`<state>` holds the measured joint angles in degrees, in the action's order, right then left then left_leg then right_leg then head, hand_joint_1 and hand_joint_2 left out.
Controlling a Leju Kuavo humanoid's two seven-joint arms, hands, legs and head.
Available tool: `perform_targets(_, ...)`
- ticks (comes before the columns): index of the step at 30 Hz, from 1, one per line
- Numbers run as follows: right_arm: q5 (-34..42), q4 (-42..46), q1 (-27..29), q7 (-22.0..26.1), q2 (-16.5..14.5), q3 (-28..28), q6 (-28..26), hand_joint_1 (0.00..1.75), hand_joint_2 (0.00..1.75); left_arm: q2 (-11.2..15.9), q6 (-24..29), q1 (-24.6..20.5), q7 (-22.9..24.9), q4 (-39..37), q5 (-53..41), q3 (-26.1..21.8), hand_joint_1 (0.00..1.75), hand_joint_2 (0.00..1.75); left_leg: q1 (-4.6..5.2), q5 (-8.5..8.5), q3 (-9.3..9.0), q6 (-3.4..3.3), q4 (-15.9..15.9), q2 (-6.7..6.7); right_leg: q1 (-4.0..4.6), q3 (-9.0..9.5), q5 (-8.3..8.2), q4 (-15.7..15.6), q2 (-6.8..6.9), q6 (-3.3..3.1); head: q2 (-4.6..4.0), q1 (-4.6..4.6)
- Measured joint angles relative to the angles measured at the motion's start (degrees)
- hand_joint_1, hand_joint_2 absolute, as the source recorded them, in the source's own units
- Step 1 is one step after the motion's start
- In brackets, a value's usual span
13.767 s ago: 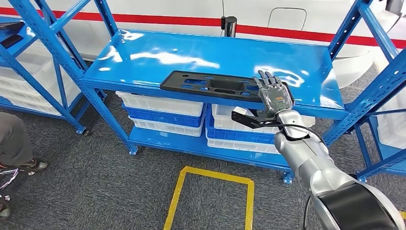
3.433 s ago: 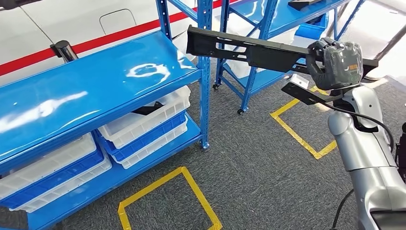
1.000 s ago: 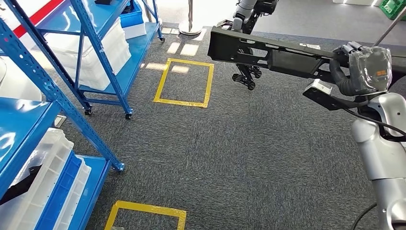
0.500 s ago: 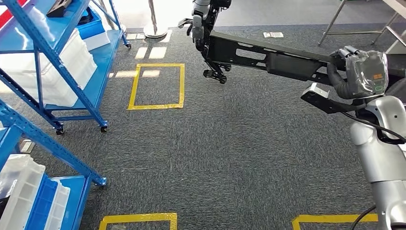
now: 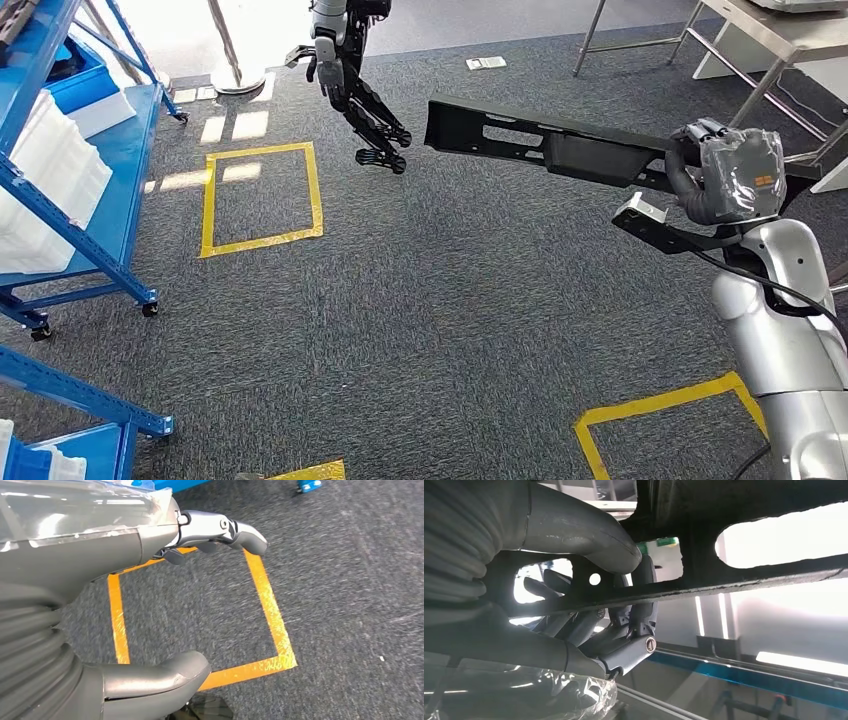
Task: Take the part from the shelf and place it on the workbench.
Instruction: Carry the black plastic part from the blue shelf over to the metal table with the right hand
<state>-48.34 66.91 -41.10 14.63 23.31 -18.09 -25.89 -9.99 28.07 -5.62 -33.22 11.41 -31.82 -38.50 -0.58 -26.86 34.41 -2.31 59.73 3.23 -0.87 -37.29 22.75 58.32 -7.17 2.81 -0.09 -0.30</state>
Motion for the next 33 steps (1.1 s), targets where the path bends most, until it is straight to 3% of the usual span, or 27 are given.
perform_targets(2,0.01,0.21,0.25,-0.03,0.35,0.22,-0.01,1.75,1.75,-0.05,0.03,-0.09,0.0,0.0,0.0,0.01,0.0,1.75,0.02,0.57,-0.52,-0.95,-0.94,-1.46,0.08,-1.51,1.27,2.58,2.78,0.15,0.0,0.14)
perform_targets(4,0.02,0.29,0.35,-0.05,0.46,0.32,-0.01,1.75,1.75,-0.06,0.06,-0.1,0.0,0.0,0.0,0.01,0.0,1.75,0.04,0.71,-0.69,-1.33,-1.28,-2.99,0.09,-4.95,4.15,9.35,5.7,-0.11,0.0,0.3)
perform_targets(6,0.02,0.3,0.71,-0.07,0.47,0.32,-0.01,1.75,1.75,-0.07,0.06,-0.06,0.0,0.0,0.0,-0.01,0.0,1.75,0.06,0.58,-0.64,-1.28,-1.28,-4.55,-0.13,-7.86,5.99,15.23,6.21,0.27,0.0,0.33)
perform_targets(7,0.01,0.3,0.91,-0.07,0.48,0.32,-0.01,1.75,1.75,-0.08,0.06,-0.05,0.0,0.0,0.0,-0.01,0.0,1.75,0.06,0.49,-0.64,-1.18,-1.27,-5.29,-0.35,-7.88,5.8,15.42,6.4,0.73,0.0,0.33)
perform_targets(8,0.01,0.31,1.06,-0.07,0.49,0.32,-0.01,1.75,1.75,-0.09,0.06,-0.05,0.0,0.0,0.0,-0.01,0.0,1.75,0.04,0.38,-0.69,-1.03,-1.25,-6.0,-0.63,-6.63,4.85,13.2,6.8,1.33,0.0,0.33)
perform_targets(10,0.01,0.37,1.14,-0.07,0.51,0.34,-0.01,1.75,1.75,-0.07,0.06,-0.07,0.01,0.0,0.0,0.0,0.0,1.75,0.1,0.03,-0.91,-0.51,-1.18,-7.3,-0.97,-1.98,2.23,5.06,8.98,2.32,0.0,0.36)
perform_targets(12,0.01,0.48,1.19,-0.08,0.5,0.36,-0.03,1.75,1.75,-0.04,0.07,-0.09,0.02,0.0,0.0,0.01,0.0,1.75,0.4,-0.43,-1.24,0.2,-1.09,-8.37,-0.54,0.92,0.86,0.07,10.5,1.93,0.0,0.33)
perform_targets(14,-0.01,0.55,1.29,-0.08,0.54,0.4,-0.07,1.75,1.75,-0.05,0.08,-0.15,0.02,0.0,0.0,0.01,0.0,1.75,0.53,-0.81,-1.69,0.83,-1.18,-9.47,0.05,1.11,0.82,-0.35,9.64,0.79,0.0,0.25)
perform_targets(15,-0.01,0.64,1.31,-0.08,0.62,0.46,-0.09,1.75,1.75,-0.07,0.08,-0.22,0.02,0.0,0.0,0.01,0.0,1.75,0.38,-1.06,-1.91,1.15,-1.16,-9.78,-0.21,1.19,0.84,-0.38,9.0,0.26,0.0,0.24)
perform_targets(17,-0.01,0.88,1.11,-0.07,0.7,0.64,-0.09,1.75,1.75,-0.1,0.09,-0.36,0.01,0.0,0.0,0.03,0.0,1.75,-0.07,-2.63,-1.41,1.65,0.86,-8.06,-0.67,1.49,0.84,-0.49,7.81,-0.76,0.0,0.08)
perform_targets(19,-0.05,1.04,0.79,-0.09,0.46,0.73,-0.01,1.75,1.75,-0.1,0.14,-0.27,0.0,0.0,0.01,0.02,0.0,1.75,-0.34,-6.02,1.6,1.86,7.34,-4.73,-0.71,1.67,0.84,-0.52,6.65,-1.59,0.0,-0.12)
perform_targets(20,-0.11,1.04,0.69,-0.1,0.21,0.7,0.1,1.75,1.75,-0.1,0.19,-0.17,0.0,0.0,0.02,0.0,0.0,1.75,-0.36,-7.58,3.78,1.88,11.28,-3.76,-0.55,1.68,0.84,-0.51,5.97,-1.87,0.0,-0.16)
perform_targets(21,-0.21,1.02,0.61,-0.07,-0.05,0.68,0.23,1.75,1.75,-0.09,0.24,-0.07,0.0,0.0,0.02,-0.02,0.0,1.75,-0.36,-8.32,5.63,1.87,14.2,-3.26,-0.37,1.69,0.86,-0.5,5.2,-1.97,0.0,-0.16)
perform_targets(22,-0.34,0.98,0.51,0.0,-0.27,0.66,0.39,1.75,1.75,-0.07,0.28,-0.01,0.0,0.0,0.03,-0.03,0.0,1.75,-0.36,-7.87,6.65,1.77,15.21,-3.06,-0.21,1.72,0.87,-0.47,4.38,-2.04,0.0,-0.17)
perform_targets(23,-0.47,0.95,0.35,0.09,-0.48,0.65,0.53,1.75,1.75,-0.05,0.31,0.01,-0.02,0.0,0.03,-0.04,0.0,1.75,-0.36,-6.34,6.68,1.6,14.12,-2.89,-0.12,1.77,0.87,-0.44,3.58,-2.03,0.0,-0.16)
perform_targets(24,-0.58,0.89,0.13,0.17,-0.68,0.63,0.63,1.75,1.75,-0.01,0.32,0.01,-0.05,0.0,0.03,-0.05,0.0,1.75,-0.36,-3.95,5.59,1.33,10.87,-2.37,-0.09,1.81,0.88,-0.41,2.8,-2.03,0.0,-0.17)
perform_targets(26,-0.74,0.77,-0.34,0.24,-1.13,0.6,0.69,1.75,1.75,0.17,0.32,0.03,-0.13,0.0,0.03,-0.09,0.0,1.75,-0.47,0.04,2.6,0.78,3.27,0.46,0.02,1.72,0.91,-0.31,1.31,-1.91,0.0,-0.14)
perform_targets(28,-0.93,0.64,-0.53,0.27,-1.44,0.58,0.55,1.75,1.75,0.29,0.32,0.04,-0.15,0.0,0.04,-0.12,0.0,1.75,-0.32,1.18,1.1,0.51,-0.24,1.89,-0.03,1.41,0.87,-0.32,0.08,-1.5,0.0,-0.12)
perform_targets(30,-1.12,0.58,-0.41,0.35,-1.5,0.62,0.29,1.75,1.75,0.29,0.45,0.0,-0.12,0.0,0.08,-0.12,0.0,1.75,-0.01,1.34,0.69,0.1,-0.77,0.45,-0.14,1.07,0.69,-0.54,-0.83,-0.78,0.0,-0.16)
perform_targets(31,-1.18,0.57,-0.26,0.39,-1.48,0.68,0.1,1.75,1.75,0.27,0.55,-0.02,-0.1,0.0,0.09,-0.13,0.0,1.75,0.05,1.59,0.32,-0.26,-1.29,-0.19,-0.09,0.79,0.79,-0.28,-0.1,-0.48,0.0,-0.13)
perform_targets(33,-1.41,0.57,-0.03,0.39,-1.56,0.79,-0.4,1.75,1.75,0.22,0.69,0.04,-0.08,0.0,0.09,-0.14,0.0,1.75,-0.06,2.06,-0.43,-0.91,-2.36,-1.68,0.12,-1.03,2.39,3.08,3.27,-0.34,0.0,0.16)
